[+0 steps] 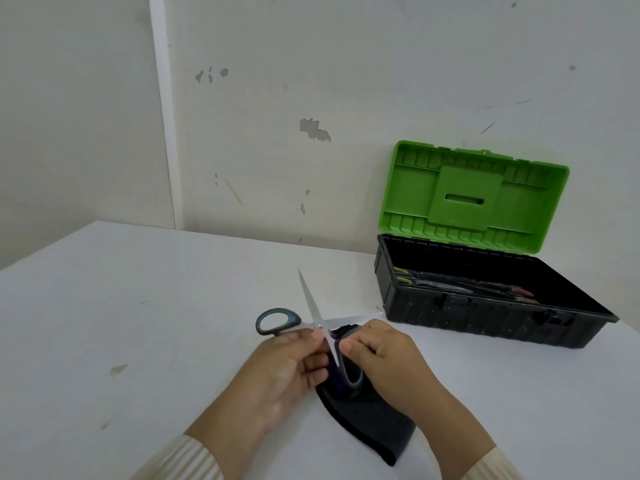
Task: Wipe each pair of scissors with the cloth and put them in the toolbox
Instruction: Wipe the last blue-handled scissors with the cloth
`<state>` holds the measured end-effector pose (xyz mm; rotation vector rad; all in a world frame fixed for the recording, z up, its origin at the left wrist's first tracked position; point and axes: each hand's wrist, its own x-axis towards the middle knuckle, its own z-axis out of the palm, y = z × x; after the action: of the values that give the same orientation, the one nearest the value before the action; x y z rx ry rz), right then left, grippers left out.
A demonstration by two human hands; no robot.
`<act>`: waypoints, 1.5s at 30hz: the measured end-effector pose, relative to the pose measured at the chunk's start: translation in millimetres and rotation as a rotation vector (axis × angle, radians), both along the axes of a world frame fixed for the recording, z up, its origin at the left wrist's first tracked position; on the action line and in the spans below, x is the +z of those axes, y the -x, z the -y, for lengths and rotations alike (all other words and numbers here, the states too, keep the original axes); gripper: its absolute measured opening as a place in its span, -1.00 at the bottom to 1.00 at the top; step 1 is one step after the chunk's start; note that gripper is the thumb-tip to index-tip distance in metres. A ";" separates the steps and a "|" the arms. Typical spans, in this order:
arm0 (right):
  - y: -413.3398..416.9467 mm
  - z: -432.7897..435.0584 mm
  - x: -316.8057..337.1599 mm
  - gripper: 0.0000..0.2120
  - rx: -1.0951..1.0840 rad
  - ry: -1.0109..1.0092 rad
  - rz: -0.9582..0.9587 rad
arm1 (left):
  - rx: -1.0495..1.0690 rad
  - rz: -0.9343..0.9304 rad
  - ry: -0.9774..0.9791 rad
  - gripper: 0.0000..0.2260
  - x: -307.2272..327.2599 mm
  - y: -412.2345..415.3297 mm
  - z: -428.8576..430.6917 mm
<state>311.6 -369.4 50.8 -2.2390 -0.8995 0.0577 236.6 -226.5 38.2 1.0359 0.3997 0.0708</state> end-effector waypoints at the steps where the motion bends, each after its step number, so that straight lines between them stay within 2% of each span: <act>1: 0.8 -1.9 -0.8 -0.81 0.011 -0.010 -0.005 | 0.007 0.008 -0.027 -0.85 -1.5 -1.0 4.2; 5: -8.1 6.2 0.4 -0.87 -0.021 -0.071 -0.058 | 0.131 0.045 -0.043 -0.86 0.7 -2.1 -2.9; 9: -24.9 25.1 6.2 -0.70 -0.260 -0.485 -0.173 | 0.118 0.013 -0.189 -0.85 5.8 3.5 -6.4; 11: -22.7 26.4 15.6 -0.68 -0.248 -0.677 -0.228 | 0.068 -0.039 -0.286 -0.84 6.4 5.1 0.0; 12: -18.0 23.9 20.2 -0.66 -0.190 -0.708 -0.225 | 0.043 -0.056 -0.335 -0.84 5.9 5.0 3.2; 13: -11.8 19.7 22.2 -0.65 -0.130 -0.669 -0.189 | 0.019 -0.060 -0.385 -0.84 4.9 4.7 6.2; 17: 12.0 -6.3 6.2 -0.83 0.047 -0.139 0.192 | -0.018 -0.048 -0.544 -0.84 1.3 3.2 14.2; 19: 8.2 -12.3 1.1 -0.85 0.056 -0.072 0.264 | -0.009 -0.036 -0.592 -0.84 2.3 4.8 16.7; 22: 5.0 -11.6 6.6 -0.85 -0.050 -0.108 0.235 | 0.009 -0.022 -0.626 -0.84 3.2 4.1 19.3; 25: 16.0 -16.7 3.6 -0.86 0.012 -0.030 0.215 | 0.009 -0.014 -0.638 -0.87 2.8 3.1 19.0; 29: 9.6 -18.1 4.7 -0.87 -0.112 -0.141 0.195 | 0.020 -0.033 -0.630 -0.83 1.8 2.8 16.6; 32: 15.6 -17.5 3.4 -0.88 -0.047 -0.073 0.174 | 0.016 -0.031 -0.603 -0.85 1.5 2.7 16.7; 36: 5.4 -12.5 0.8 -0.88 -0.165 -0.194 0.207 | 0.007 -0.007 -0.607 -0.83 2.0 4.6 17.4; 40: 15.2 -16.9 -6.8 -0.87 -0.057 -0.139 0.221 | 0.005 0.007 -0.611 -0.84 2.0 3.7 15.2; 42: 4.7 -15.2 -6.8 -0.88 -0.147 -0.214 0.162 | 0.001 0.003 -0.617 -0.83 1.6 4.1 12.3; 45: -24.4 4.4 -1.2 -0.87 -0.437 -0.397 0.062 | -0.038 0.011 -0.631 -0.83 2.4 4.3 11.8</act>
<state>336.0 -373.8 49.6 -2.0154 -0.3899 -0.3619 232.3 -238.3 40.5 1.6632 0.3541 0.1758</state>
